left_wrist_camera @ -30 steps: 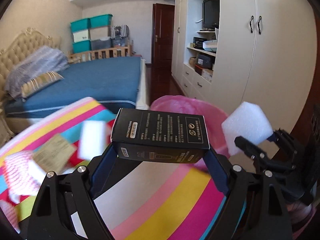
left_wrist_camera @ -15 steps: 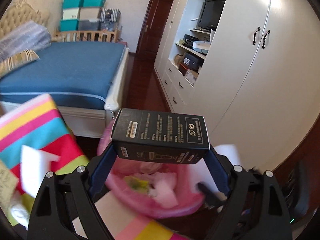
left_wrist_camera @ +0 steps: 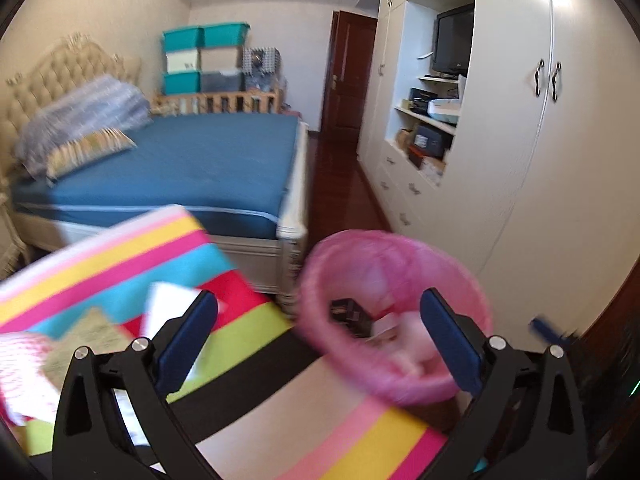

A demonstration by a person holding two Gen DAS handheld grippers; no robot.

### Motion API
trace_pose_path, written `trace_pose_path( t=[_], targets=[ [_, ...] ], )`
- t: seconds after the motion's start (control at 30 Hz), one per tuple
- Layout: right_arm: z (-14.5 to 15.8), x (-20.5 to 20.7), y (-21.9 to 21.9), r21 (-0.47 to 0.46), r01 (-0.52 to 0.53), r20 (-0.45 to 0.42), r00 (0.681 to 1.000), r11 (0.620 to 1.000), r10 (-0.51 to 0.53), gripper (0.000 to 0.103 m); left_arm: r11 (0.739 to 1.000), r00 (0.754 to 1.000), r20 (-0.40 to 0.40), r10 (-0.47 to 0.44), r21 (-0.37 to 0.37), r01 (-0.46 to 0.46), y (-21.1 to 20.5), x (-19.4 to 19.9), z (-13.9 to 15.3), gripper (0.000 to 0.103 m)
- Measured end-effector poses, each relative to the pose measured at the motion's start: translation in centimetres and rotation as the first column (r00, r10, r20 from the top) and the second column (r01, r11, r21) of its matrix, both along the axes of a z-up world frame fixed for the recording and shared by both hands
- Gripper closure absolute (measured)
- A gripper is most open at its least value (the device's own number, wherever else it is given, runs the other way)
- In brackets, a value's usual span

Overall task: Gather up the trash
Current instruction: 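Carry the black box and foam block over the wastebasket and open both tools, then move both tools back over the table toward the remaining trash, then grasp the pink foam net with the left tool while the right tool grasps the white tissue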

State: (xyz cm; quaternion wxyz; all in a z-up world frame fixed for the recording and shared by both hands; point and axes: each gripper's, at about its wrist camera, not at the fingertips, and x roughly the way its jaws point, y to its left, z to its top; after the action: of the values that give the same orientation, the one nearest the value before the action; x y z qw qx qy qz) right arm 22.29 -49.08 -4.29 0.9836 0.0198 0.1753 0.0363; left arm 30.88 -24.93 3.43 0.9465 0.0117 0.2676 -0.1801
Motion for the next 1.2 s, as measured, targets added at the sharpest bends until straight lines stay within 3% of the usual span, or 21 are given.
trace_pose_path(
  t=[0.23,0.3,0.57,0.87,1.1,1.2],
  targets=[
    [0.6,-1.5,3.2,0.018,-0.038,-0.012,0.999,0.999,0.038,0.019,0.979,0.993,0.092,0.068,0.188,-0.085,4.9,-6.3,-2.5,0.005],
    [0.6,-1.5,4.9,0.026,-0.073,-0.023,0.997,0.997,0.074,0.019,0.974,0.992,0.095,0.082,0.205,-0.1,6.6,-7.6,-3.1,0.005],
    [0.9,-1.5,13.1,-0.034,-0.224,-0.061,0.973,0.974,0.221,0.019,0.952,0.97,0.112,0.215,0.199,-0.234,14.8,-12.8,-4.3,0.005],
    [0.9,-1.5,22.4,-0.087,-0.388,-0.113,0.919,0.917,0.378,0.019,0.885,0.916,0.129,0.381,0.236,-0.401,24.5,-17.0,-4.9,0.005],
    [0.4,1.3,27.6,-0.157,-0.446,-0.215,0.886,0.881,0.41,0.019,0.863,0.877,0.022,0.481,0.163,-0.478,32.0,-17.1,-5.6,0.005],
    [0.4,3.7,29.1,-0.171,-0.442,-0.27,0.88,0.88,0.39,0.019,0.865,0.869,-0.034,0.494,0.118,-0.487,34.4,-16.5,-5.9,0.005]
  ],
)
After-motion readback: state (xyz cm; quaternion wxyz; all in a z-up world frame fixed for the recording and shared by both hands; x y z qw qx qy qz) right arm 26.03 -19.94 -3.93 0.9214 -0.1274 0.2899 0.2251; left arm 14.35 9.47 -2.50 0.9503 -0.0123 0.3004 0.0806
